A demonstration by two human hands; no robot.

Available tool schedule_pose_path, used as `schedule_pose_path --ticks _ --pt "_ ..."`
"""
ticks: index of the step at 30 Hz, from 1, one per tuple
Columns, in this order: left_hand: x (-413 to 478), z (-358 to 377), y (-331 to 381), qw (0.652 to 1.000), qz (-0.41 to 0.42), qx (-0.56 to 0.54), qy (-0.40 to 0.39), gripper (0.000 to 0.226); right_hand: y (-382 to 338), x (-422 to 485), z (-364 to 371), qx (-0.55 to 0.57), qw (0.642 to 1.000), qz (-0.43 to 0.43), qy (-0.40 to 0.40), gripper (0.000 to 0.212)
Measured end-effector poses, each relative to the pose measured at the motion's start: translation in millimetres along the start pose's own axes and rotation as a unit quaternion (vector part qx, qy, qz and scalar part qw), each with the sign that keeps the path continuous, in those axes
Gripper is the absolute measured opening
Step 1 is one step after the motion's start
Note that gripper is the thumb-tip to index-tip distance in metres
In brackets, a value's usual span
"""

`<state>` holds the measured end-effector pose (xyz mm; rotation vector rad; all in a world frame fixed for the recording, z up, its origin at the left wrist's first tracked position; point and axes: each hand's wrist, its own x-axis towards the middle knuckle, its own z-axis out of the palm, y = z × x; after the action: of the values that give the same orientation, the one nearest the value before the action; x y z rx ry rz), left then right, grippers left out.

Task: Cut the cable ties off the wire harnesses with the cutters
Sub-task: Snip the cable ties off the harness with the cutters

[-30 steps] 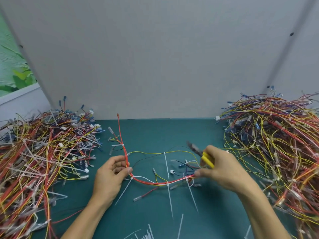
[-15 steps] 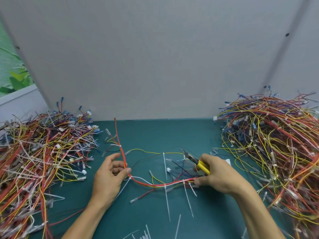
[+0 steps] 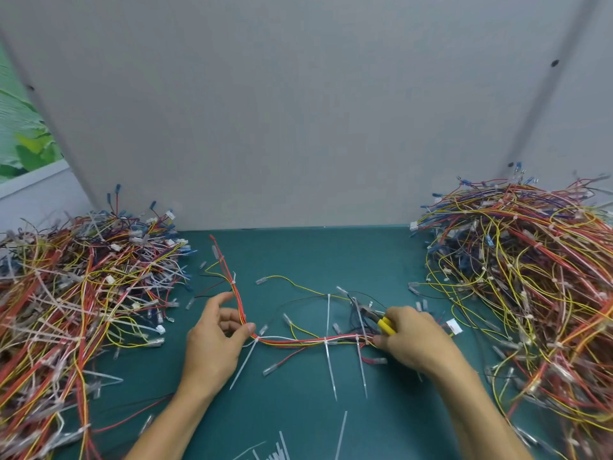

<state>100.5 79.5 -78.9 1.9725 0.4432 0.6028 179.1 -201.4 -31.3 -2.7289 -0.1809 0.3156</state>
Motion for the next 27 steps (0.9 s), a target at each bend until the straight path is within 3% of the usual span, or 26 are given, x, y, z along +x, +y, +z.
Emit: schedule_pose_path --ticks 4,8,14,18,21,24,27 --pt "-2 4 4 0.993 0.024 0.11 0.024 0.06 -6 -1 9 -0.051 0.997 0.01 0.064 0.024" --pt "-2 1 5 0.981 0.035 0.192 0.019 0.048 -4 -1 8 -0.042 0.997 0.007 0.062 0.034" --pt "-8 -3 9 0.982 0.083 0.169 0.017 0.018 -5 -2 0 -0.031 0.999 -0.028 0.035 0.03" --pt "-10 -6 11 0.987 0.097 0.127 0.0 0.016 -7 -6 -8 0.003 0.999 -0.052 -0.006 0.028" --pt "-11 -6 11 0.979 0.101 0.172 -0.037 0.015 -5 -7 -13 -0.006 0.996 -0.08 -0.048 0.029" --pt "-11 -7 15 0.967 0.095 0.228 -0.066 0.016 4 -8 -23 0.045 0.991 -0.101 -0.081 0.033" --pt "-10 -10 22 0.959 0.1 0.251 -0.083 0.016 17 -9 -35 0.161 0.98 -0.108 -0.054 0.03"
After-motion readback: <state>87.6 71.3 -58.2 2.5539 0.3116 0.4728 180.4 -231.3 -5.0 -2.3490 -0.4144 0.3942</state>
